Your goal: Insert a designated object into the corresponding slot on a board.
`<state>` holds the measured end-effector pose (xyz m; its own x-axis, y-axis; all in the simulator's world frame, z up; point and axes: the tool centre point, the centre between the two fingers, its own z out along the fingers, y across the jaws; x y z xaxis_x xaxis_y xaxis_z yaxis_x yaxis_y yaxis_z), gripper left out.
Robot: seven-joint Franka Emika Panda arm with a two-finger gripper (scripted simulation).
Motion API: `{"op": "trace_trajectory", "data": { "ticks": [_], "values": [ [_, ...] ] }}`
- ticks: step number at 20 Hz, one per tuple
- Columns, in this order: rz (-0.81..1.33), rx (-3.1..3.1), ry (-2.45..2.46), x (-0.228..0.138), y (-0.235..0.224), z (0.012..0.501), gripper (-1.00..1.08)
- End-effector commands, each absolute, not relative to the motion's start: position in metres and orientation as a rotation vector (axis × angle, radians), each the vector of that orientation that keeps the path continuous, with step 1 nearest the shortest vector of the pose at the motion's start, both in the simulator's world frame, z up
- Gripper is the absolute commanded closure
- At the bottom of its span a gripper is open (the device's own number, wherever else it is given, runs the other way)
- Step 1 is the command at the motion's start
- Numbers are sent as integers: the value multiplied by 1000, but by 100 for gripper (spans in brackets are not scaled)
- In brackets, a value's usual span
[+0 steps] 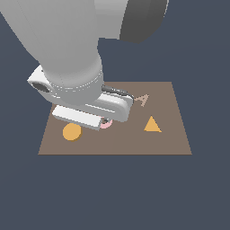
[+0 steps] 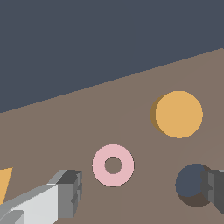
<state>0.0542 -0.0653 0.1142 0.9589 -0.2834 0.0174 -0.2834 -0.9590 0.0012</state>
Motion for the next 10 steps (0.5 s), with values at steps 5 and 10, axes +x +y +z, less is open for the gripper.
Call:
{"op": "trace_trajectory", "data": {
  "ticks": [5,10],
  "values": [
    [12,3065,-677,71,-108,77,-92],
    [4,3040,-788,76,-129,59,-92]
  ]
}}
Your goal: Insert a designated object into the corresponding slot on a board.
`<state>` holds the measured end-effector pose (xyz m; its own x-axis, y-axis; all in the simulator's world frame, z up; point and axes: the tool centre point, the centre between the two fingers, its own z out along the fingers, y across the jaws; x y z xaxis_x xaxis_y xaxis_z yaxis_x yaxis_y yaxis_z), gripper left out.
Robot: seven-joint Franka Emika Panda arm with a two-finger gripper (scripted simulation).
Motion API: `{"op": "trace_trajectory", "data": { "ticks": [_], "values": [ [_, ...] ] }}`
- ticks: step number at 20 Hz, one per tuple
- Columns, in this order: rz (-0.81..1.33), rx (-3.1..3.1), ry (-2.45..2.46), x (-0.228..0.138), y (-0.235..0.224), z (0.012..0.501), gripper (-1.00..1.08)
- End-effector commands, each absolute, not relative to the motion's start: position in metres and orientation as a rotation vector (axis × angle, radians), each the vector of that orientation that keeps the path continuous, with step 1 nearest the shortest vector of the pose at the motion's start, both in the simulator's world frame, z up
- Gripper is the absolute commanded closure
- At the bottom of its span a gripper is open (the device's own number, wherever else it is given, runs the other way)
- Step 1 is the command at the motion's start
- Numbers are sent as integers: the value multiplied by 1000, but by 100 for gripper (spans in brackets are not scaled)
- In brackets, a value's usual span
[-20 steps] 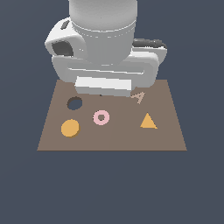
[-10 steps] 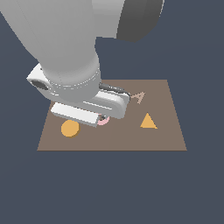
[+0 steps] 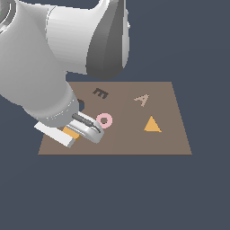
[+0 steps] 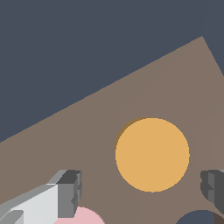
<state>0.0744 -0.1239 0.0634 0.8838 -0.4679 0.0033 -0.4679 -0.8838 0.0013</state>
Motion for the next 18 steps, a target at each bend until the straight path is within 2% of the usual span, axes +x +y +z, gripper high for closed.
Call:
{"op": "trace_trajectory", "data": {
  "ticks": [1,18],
  "values": [
    [3,3036,-804,77,-133,56,-92],
    [-1,3025,-846,78,-141,33,-92]
  ]
}}
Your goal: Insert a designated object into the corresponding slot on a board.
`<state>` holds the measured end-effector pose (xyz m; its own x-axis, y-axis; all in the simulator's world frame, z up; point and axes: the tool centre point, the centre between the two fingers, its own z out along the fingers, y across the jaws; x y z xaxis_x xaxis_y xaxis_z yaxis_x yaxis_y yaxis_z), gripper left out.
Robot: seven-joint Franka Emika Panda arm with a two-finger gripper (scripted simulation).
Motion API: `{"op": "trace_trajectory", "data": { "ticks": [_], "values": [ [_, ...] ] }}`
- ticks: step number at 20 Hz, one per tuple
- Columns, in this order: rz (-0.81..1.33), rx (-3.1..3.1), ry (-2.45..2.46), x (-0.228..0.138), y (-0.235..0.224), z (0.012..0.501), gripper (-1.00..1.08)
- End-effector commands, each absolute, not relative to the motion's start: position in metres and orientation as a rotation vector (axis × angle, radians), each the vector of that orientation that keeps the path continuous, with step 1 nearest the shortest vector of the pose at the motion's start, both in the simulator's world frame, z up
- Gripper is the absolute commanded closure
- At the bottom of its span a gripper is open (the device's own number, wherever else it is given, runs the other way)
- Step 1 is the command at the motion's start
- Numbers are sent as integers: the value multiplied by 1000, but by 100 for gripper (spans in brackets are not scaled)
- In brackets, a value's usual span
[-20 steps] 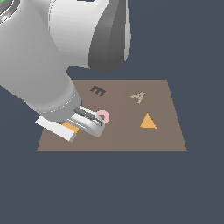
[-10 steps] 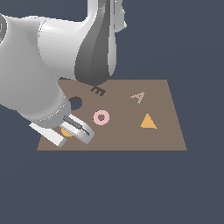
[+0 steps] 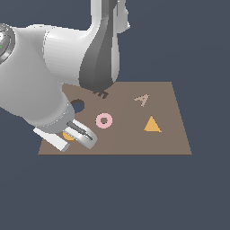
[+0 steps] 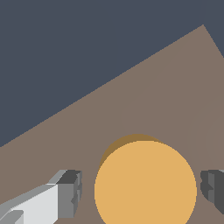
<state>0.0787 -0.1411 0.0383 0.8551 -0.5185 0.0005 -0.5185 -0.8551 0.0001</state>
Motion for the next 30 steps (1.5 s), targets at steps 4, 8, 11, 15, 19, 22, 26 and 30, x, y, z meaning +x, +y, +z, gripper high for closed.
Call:
{"op": "trace_trajectory", "data": {
  "ticks": [4,8,11,15,19,22,26,30],
  "values": [
    [0,3026,-845,78,-141,30,108],
    [0,3026,-845,78,-141,30,108],
    [0,3026,-845,78,-141,30,108],
    [1,3026,-845,79,-140,31,108],
    [-1,3026,-845,78,-140,33,108],
    [-1,3023,-856,77,-141,33,108],
    [-1,3008,-908,72,-143,34,108],
    [-1,2978,-1000,62,-147,34,108]
  ]
}}
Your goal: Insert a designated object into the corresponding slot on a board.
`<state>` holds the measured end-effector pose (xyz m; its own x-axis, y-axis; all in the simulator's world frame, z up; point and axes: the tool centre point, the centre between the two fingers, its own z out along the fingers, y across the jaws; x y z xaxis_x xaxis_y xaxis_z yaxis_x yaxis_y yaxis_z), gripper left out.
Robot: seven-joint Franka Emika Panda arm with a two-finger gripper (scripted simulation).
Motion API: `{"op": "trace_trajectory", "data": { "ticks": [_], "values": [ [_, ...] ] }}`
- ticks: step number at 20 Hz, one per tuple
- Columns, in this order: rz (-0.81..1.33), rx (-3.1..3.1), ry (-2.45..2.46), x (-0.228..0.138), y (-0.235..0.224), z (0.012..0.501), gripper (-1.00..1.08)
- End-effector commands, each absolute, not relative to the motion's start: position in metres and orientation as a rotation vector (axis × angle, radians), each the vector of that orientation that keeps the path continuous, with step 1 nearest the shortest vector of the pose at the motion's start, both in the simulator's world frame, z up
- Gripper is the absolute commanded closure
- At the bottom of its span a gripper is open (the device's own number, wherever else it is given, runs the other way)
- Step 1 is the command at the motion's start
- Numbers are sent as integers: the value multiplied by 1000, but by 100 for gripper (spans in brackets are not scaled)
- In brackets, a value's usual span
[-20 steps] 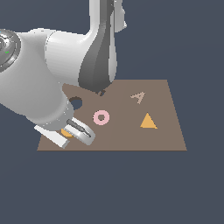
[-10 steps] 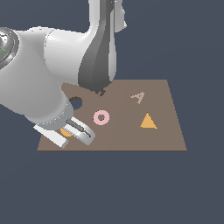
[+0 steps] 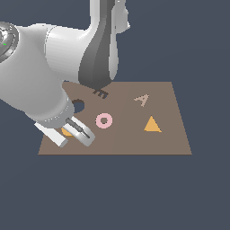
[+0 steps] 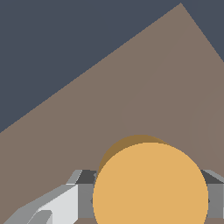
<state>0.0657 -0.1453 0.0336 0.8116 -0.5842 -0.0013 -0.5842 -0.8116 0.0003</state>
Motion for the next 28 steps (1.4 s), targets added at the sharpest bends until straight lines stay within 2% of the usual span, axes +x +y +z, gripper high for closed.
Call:
{"op": "trace_trajectory", "data": {
  "ticks": [1,17,28],
  "values": [
    [1,-2968,1030,59,-148,35,108],
    [1,-2678,1642,-13,-152,40,108],
    [2,-2575,1799,-32,-146,41,108]
  ]
}}
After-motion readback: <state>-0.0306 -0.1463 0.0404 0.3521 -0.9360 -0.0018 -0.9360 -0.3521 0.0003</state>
